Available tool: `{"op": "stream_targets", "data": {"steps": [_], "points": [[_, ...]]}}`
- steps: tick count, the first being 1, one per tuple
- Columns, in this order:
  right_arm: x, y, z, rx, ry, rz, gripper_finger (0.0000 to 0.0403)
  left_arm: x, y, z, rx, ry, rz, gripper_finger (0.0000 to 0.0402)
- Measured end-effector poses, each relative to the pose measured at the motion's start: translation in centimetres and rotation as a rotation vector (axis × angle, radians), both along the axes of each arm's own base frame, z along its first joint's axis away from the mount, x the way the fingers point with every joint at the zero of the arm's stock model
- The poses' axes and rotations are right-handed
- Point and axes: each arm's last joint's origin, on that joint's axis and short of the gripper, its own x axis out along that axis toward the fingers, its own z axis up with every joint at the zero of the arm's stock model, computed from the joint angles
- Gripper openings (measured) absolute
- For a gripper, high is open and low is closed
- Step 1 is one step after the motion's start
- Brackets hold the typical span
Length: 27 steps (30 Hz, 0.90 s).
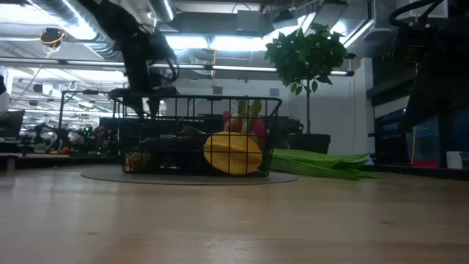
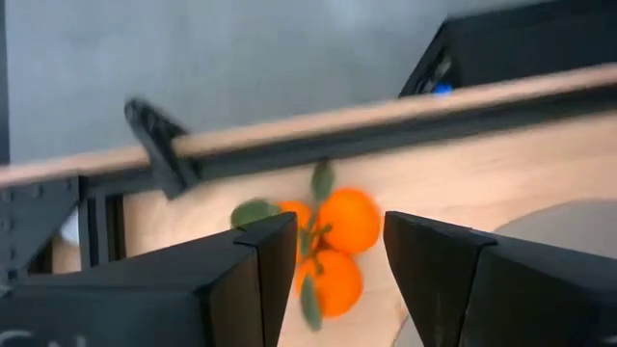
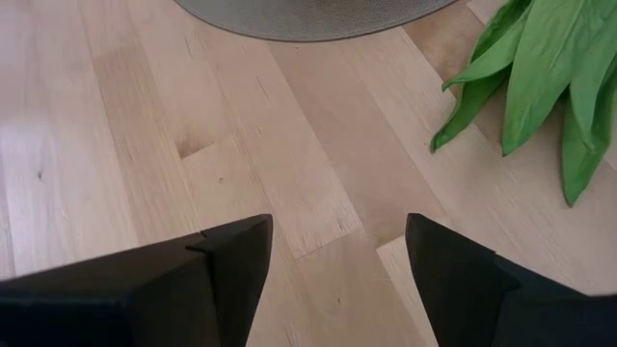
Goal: Build produce basket
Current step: Put the orange tangerines into the black wire basket
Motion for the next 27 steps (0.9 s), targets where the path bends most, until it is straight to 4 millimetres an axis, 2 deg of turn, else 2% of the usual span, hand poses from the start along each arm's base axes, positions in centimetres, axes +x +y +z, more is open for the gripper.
{"op": "stream_targets", "data": {"steps": [9,19,27], "points": [[0.0,0.0,0.0,-0.003,0.003,0.002,0.0227,-0.4,1.2,-2.8,-0.094,0.074,0.048,0.0171],[0.0,0.0,0.0,-0.004,0.004,0.003,0.0227,-0.6,2.2,-4.9,-0.165,0.071,0.128,0.0173],[0.0,0.0,0.0,-0.004,0.004,0.003,0.0227,-0.2,2.5,-6.4,-0.228,0.068,0.108,0.0173]]}}
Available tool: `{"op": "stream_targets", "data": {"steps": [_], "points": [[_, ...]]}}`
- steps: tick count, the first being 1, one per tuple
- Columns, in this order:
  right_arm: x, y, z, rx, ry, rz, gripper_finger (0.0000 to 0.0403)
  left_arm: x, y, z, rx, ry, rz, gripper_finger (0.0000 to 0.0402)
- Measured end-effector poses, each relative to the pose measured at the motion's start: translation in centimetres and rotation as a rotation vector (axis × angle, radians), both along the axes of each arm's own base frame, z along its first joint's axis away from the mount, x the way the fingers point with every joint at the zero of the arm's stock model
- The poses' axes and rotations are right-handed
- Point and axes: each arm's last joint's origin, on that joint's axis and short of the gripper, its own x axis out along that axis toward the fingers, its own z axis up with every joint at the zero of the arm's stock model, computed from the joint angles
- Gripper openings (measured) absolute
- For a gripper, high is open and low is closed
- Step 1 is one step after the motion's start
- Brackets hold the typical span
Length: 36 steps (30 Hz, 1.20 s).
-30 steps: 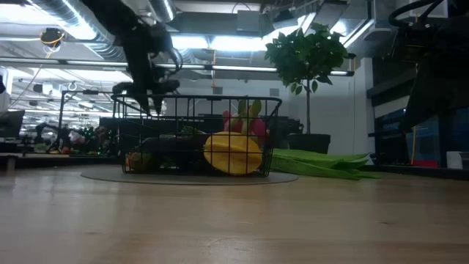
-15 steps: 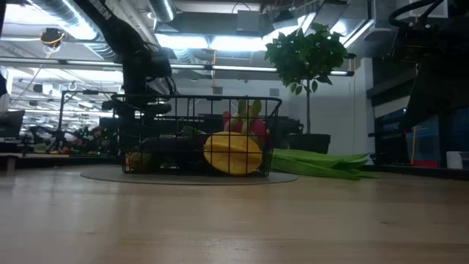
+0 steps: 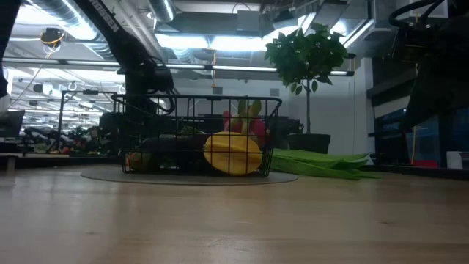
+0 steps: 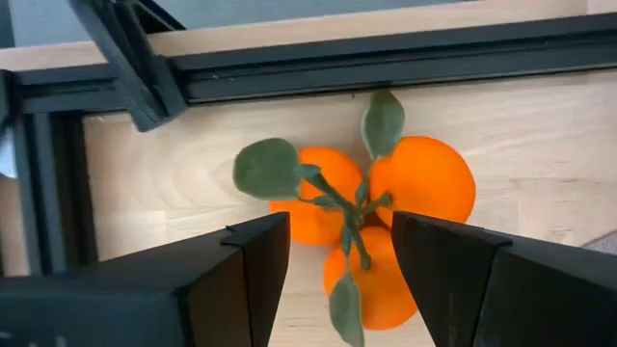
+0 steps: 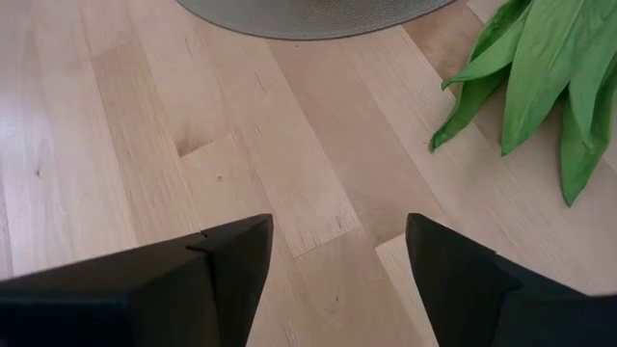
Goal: Build produce basket
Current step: Put the orange tangerines into the black wire basket
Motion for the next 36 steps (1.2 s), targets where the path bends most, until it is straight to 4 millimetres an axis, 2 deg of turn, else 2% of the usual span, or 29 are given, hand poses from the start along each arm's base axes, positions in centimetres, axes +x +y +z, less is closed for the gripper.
{"op": "stream_targets", "data": {"steps": [7,11,15,20,24,30,36], "points": [[0.0,0.0,0.0,0.0,0.0,0.0,0.0227,0.2,0.2,-1.1,-0.039,0.004,-0.014,0.0173],[0.0,0.0,0.0,0.001,0.0,0.001,0.0227,0.2,0.3,-1.1,-0.035,0.004,-0.014,0.0156],[0.0,0.0,0.0,0.001,0.0,0.001,0.0227,0.2,0.3,-1.1,-0.035,0.005,-0.015,0.0108],[0.0,0.0,0.0,0.001,0.001,0.001,0.0227,0.2,0.2,-1.1,-0.035,0.034,-0.066,0.0017],[0.0,0.0,0.0,0.001,0.001,0.001,0.0227,0.4,0.0,-1.0,-0.031,0.066,-0.094,0.0003],[0.0,0.0,0.0,-0.001,0.002,0.003,0.0227,1.0,-1.5,0.6,-0.008,0.091,-0.195,0.0001],[0.0,0.0,0.0,0.0,0.002,0.003,0.0227,0.7,-3.5,4.3,0.133,0.146,-0.189,0.0001]]}}
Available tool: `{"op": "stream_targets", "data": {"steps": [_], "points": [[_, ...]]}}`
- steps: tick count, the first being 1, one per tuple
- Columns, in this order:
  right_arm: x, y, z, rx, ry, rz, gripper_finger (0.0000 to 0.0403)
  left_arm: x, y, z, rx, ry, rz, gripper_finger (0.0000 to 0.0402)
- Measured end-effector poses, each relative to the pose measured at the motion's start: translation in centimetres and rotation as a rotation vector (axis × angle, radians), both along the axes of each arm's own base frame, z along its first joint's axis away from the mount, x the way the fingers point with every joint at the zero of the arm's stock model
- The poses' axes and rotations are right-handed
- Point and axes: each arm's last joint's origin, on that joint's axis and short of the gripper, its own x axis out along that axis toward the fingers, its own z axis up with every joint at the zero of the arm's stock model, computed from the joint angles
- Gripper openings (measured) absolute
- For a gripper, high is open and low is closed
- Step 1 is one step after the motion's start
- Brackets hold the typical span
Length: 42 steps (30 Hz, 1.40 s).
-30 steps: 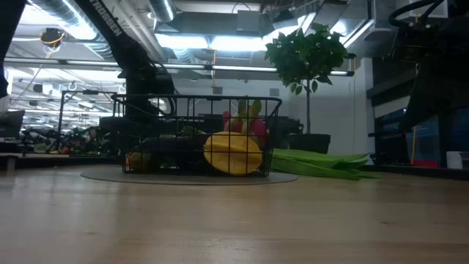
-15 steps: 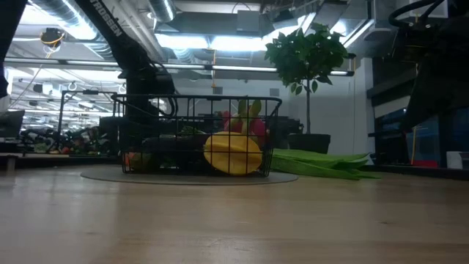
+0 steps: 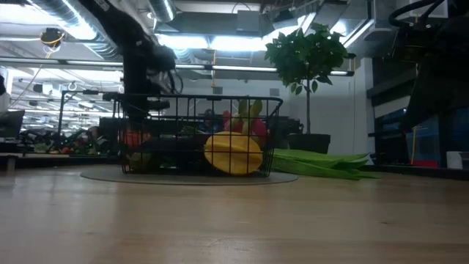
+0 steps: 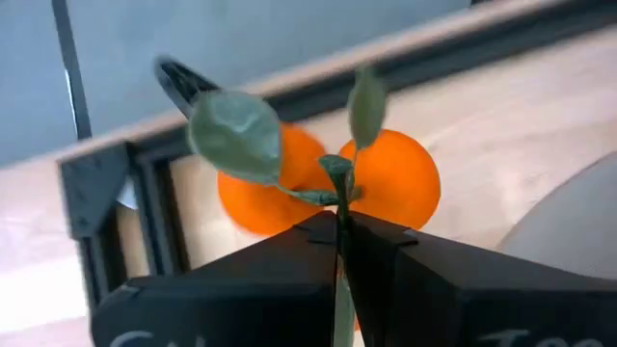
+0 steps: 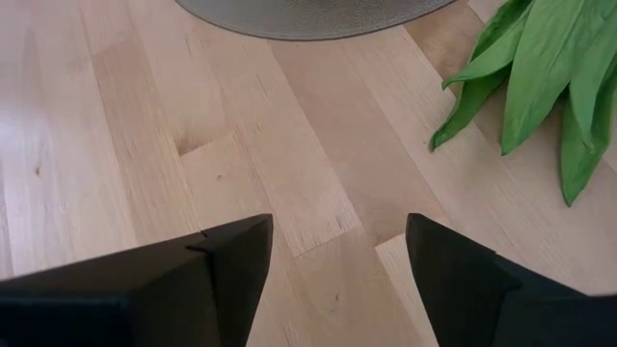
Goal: Build produce basket
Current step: Put the orange tangerines into the black wire basket, then put the yellow pear into the black wire basket
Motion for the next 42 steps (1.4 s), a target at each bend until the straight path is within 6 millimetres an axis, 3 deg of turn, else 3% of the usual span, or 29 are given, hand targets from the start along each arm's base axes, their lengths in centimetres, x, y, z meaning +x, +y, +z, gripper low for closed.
{"op": "stream_targets", "data": {"steps": [7,15,24,36,42], "points": [[0.0,0.0,0.0,0.003,-0.001,-0.003,0.0227,-0.5,-3.2,5.8,0.184,-0.199,-0.089,0.0],[0.0,0.0,0.0,0.004,-0.002,-0.006,0.0227,1.0,-9.5,9.6,0.119,-0.472,-0.601,0.0],[0.0,0.0,0.0,0.008,-0.005,-0.011,0.0227,3.8,-14.0,9.5,0.088,-0.46,-0.85,0.0009],[0.0,0.0,0.0,0.022,-0.01,-0.027,0.0227,5.3,-16.3,9.0,0.151,-0.361,-0.96,0.0102],[0.0,0.0,0.0,0.022,-0.01,-0.027,0.0227,5.3,-18.3,8.5,-0.07,-0.441,-1.023,0.0117]]}}
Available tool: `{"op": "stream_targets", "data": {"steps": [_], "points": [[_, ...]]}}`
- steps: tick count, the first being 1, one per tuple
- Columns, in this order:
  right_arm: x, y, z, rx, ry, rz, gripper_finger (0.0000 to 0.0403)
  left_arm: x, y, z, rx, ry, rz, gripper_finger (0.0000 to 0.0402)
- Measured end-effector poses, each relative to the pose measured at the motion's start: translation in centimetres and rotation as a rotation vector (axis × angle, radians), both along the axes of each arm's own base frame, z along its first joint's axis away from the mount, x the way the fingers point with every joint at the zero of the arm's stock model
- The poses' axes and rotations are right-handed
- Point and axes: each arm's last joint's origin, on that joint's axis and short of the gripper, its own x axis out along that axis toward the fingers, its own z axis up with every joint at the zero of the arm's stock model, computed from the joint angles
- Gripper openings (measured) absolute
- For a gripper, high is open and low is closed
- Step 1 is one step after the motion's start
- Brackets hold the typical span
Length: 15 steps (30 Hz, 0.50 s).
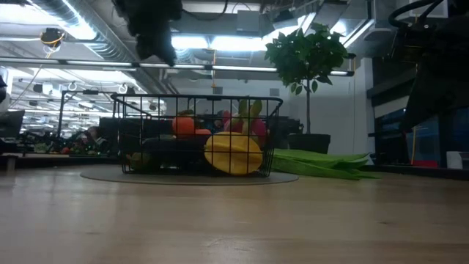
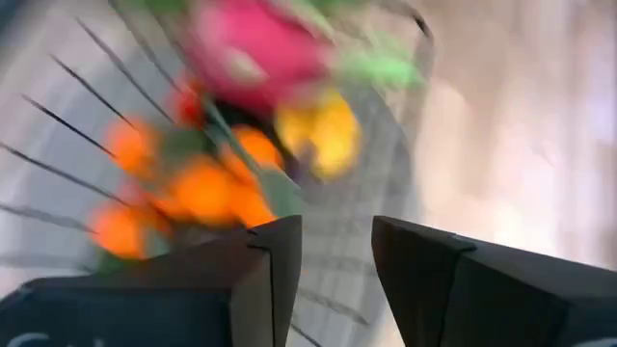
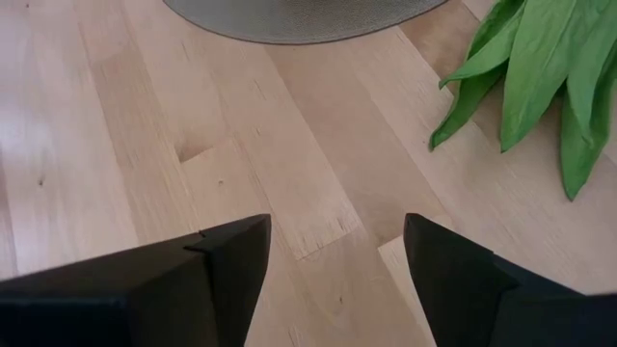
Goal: Build produce basket
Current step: Put the yellow pear into the black wire basket
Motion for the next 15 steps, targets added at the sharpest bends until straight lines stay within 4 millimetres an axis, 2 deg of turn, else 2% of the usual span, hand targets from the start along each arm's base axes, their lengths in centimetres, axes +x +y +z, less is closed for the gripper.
{"op": "stream_targets", "data": {"steps": [3,9,15], "points": [[0.0,0.0,0.0,0.0,0.0,0.0,0.0227,-0.5,-1.2,-0.6,-0.148,0.079,-0.025,0.0115],[0.0,0.0,0.0,0.0,-0.002,0.0,0.0227,-1.5,-4.2,-1.5,-0.419,0.263,0.044,0.0115],[0.2,0.1,0.2,0.012,-0.026,0.0,0.0227,-2.0,-8.6,-1.6,-0.532,0.355,0.012,0.0115]]}}
